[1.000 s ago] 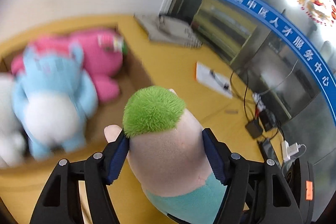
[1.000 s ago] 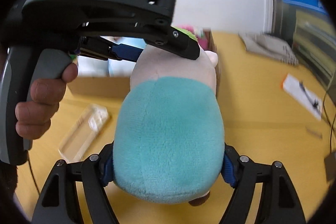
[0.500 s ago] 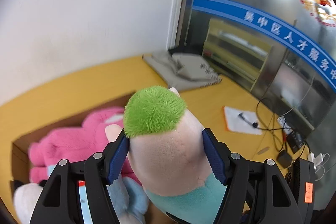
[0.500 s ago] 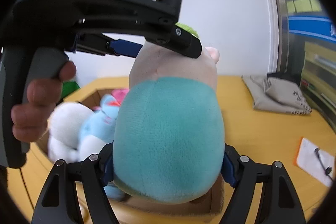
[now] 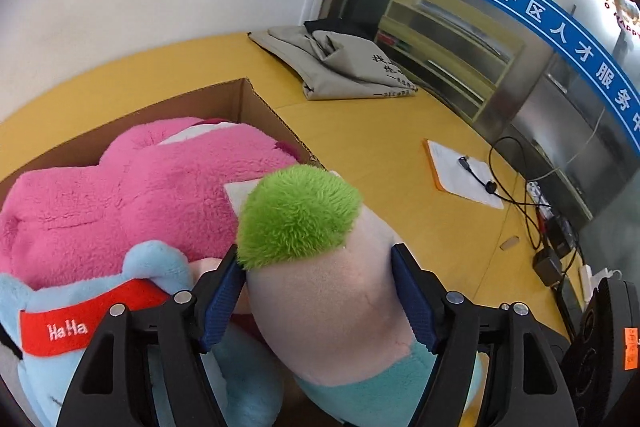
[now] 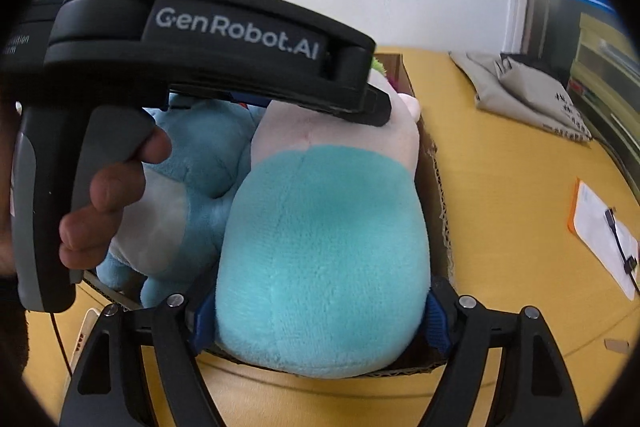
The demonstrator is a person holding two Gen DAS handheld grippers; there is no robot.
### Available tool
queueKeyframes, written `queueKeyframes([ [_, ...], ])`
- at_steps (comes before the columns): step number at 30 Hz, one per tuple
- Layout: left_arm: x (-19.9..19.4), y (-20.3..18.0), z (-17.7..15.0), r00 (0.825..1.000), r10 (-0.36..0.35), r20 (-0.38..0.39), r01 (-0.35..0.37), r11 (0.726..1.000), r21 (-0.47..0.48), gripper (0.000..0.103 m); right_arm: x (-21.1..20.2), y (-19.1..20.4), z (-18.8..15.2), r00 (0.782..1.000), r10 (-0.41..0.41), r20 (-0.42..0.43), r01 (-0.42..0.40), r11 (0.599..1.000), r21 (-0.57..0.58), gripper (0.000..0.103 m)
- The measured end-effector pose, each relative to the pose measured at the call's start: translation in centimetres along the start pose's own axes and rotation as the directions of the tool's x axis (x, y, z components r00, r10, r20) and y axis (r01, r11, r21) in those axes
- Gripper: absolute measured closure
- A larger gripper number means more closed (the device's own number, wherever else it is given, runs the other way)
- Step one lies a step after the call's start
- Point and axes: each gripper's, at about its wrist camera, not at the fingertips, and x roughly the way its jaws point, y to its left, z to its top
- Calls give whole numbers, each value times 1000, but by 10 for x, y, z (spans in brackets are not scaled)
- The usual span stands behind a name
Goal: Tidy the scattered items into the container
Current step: 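Lower the pig beside the light-blue bear and open both grippers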
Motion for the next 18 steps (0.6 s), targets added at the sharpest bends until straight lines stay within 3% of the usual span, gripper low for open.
queueKeyframes([
  [12,11,-3,1,1000,-4,5,3,1000,21,23,-13,3,0,999,-41,-33,41,999,3,20],
  [18,18,-5,0,1000,-17,-1,17,1000,24,24,-38,11,7,999,-35,32,35,999,-13,20],
])
